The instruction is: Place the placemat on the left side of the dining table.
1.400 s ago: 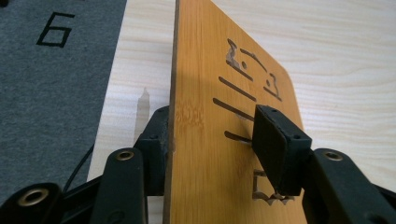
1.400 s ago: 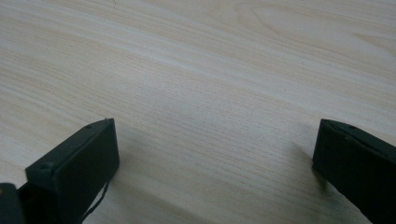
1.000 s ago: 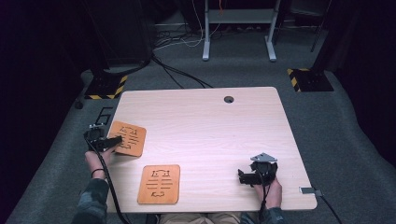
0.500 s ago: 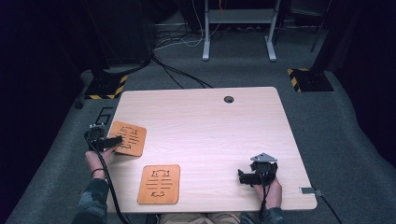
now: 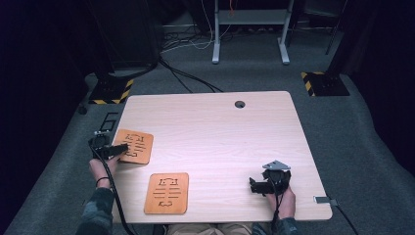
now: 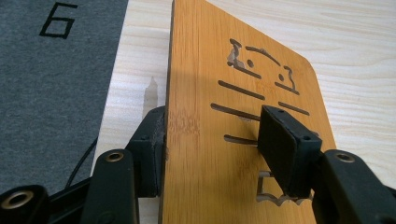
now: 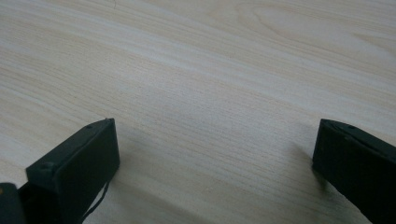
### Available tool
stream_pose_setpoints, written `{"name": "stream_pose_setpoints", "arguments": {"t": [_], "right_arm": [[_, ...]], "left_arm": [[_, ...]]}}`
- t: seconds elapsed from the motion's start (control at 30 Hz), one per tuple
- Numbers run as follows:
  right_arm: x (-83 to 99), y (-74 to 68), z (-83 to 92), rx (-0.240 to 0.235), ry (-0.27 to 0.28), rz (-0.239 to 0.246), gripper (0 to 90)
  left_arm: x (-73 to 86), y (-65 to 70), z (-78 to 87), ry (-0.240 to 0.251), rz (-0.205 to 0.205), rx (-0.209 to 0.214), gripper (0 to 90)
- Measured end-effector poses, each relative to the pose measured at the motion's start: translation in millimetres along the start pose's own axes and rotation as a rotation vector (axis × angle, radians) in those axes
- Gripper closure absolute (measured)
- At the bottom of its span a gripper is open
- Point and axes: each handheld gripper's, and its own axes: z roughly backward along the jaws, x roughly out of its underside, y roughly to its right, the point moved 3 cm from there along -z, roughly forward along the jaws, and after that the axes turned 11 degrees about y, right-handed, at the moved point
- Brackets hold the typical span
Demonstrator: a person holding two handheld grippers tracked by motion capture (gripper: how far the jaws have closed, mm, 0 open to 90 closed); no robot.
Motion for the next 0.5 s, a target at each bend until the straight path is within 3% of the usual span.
{"name": "stream_pose_setpoints", "arguments": {"t": [0.5], "right_arm": [[0.0,-0.1,0.0,0.000,0.001,0.001,0.0]], "left_arm": [[3.7,-3.6,-5.5,-0.023,0.009,0.004,42.8]]}}
